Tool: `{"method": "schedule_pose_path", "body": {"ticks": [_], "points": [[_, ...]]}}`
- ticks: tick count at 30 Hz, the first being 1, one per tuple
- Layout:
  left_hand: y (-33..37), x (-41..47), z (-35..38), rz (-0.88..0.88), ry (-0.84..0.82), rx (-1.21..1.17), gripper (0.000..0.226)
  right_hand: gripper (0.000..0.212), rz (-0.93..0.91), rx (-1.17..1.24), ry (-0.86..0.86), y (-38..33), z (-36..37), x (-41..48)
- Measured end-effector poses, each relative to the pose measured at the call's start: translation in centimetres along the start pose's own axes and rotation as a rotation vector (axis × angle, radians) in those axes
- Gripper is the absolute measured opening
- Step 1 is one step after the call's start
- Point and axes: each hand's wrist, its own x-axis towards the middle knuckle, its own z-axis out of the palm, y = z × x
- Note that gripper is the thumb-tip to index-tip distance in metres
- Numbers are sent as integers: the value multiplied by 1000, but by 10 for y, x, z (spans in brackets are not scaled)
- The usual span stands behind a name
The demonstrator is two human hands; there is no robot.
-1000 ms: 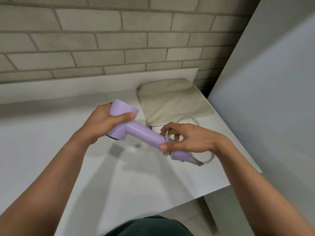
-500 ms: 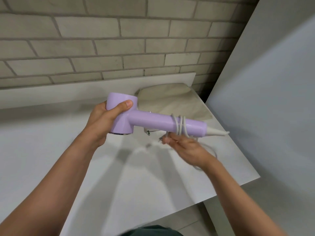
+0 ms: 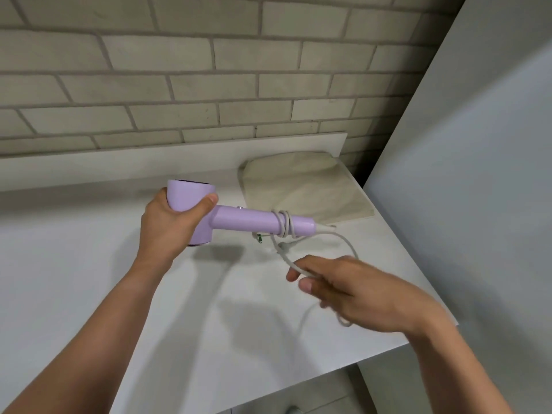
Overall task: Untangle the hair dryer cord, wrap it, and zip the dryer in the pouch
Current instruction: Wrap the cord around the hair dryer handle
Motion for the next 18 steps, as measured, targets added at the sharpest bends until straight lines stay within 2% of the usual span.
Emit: {"method": "schedule_pose_path", "body": {"ticks": [2, 4, 7, 10, 14, 18], "points": [[2, -2, -2, 39, 4, 67, 58, 19, -26, -68, 60, 0, -14, -3], [3, -4, -5, 85, -15, 135, 56, 18, -86, -211, 222, 6, -26, 2], [3, -9, -11, 146, -104, 162, 56, 22, -138, -387, 479, 15, -39, 13], [5, -15, -17, 168, -219, 126, 56, 27, -213, -478, 636, 16, -49, 28], [10, -23, -27, 205, -354, 48, 62, 24, -287, -411, 679, 33, -55, 54], [13, -26, -31, 167, -369, -109, 56, 26, -280, -274, 630, 64, -40, 80]]}}
